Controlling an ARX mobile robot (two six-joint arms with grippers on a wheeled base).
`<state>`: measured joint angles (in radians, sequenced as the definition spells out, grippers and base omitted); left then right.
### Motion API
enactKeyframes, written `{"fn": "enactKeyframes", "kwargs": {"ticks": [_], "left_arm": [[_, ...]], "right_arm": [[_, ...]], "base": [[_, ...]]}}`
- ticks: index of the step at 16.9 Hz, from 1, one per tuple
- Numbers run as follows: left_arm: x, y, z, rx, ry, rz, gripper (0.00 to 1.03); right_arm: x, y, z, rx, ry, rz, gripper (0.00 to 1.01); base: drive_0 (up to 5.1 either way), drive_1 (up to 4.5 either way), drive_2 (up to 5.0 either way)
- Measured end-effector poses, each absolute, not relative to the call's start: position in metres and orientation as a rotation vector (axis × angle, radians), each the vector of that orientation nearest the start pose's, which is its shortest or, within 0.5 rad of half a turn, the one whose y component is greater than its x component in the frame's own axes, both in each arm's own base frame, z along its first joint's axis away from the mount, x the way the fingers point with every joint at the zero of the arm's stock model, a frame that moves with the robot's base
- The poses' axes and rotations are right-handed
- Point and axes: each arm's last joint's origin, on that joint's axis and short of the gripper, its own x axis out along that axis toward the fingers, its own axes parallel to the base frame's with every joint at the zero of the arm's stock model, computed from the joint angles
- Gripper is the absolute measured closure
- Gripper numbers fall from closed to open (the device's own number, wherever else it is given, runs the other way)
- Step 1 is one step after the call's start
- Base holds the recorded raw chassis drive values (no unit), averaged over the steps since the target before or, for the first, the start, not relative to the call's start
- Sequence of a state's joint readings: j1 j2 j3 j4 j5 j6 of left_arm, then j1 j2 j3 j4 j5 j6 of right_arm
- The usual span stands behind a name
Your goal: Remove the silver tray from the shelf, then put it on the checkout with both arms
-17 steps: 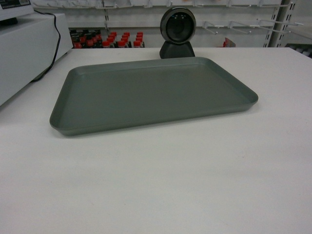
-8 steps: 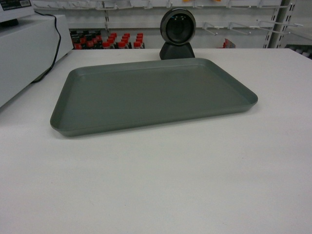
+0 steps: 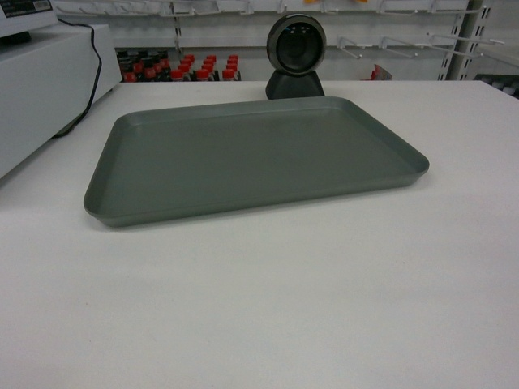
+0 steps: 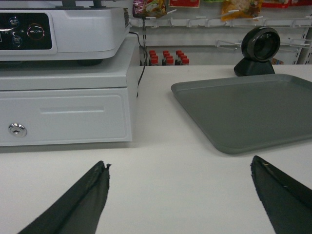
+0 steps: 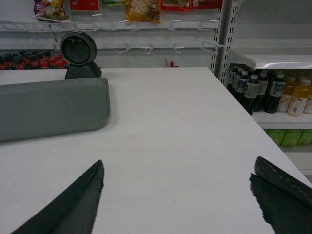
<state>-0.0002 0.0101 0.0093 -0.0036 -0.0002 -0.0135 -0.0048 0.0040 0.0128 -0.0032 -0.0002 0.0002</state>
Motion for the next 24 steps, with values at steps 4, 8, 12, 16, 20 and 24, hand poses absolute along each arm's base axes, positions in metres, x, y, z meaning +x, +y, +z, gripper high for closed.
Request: {"fn": "enactKeyframes", "kwargs": {"ticks": [4, 8, 12, 16, 20, 24], "left_arm": [[0.0978, 0.0000, 0.1656, -0.012, 0.004, 0.000, 0.05], [0.0978, 0.0000, 0.1656, -0.012, 0.004, 0.000, 0.05], [0.0978, 0.0000, 0.1654, -0.011, 0.006, 0.000, 0.05], [0.0978, 0.0000, 0.1656, -0.011, 0.004, 0.000, 0.05], [0.0978, 0.0000, 0.1654, -0.011, 0.006, 0.000, 0.05], [0.0978, 0.0000, 0.1654, -0.011, 0.006, 0.000, 0.05]], "right_arm": [[0.0972, -0.0005, 0.1672, 0.000, -0.006, -0.005, 0.03], [0.0972, -0.0005, 0.1672, 0.000, -0.006, -0.005, 0.03], [0.0972, -0.0005, 0.1671, 0.000, -0.004, -0.005, 0.03], [0.0972, -0.0005, 0.1672, 0.000, -0.005, -0.005, 0.03], [0.0972, -0.0005, 0.1673, 0.000, -0.006, -0.005, 0.03], [0.0972, -0.0005, 0.1670, 0.000, -0.003, -0.005, 0.03]], "base": [[0.0, 0.00, 0.0], [0.0, -0.26, 0.3], [0.0, -3.42, 3.4], [0.1, -4.09, 4.2], [0.1, -4.05, 4.3], [0.0, -4.10, 4.2]]}}
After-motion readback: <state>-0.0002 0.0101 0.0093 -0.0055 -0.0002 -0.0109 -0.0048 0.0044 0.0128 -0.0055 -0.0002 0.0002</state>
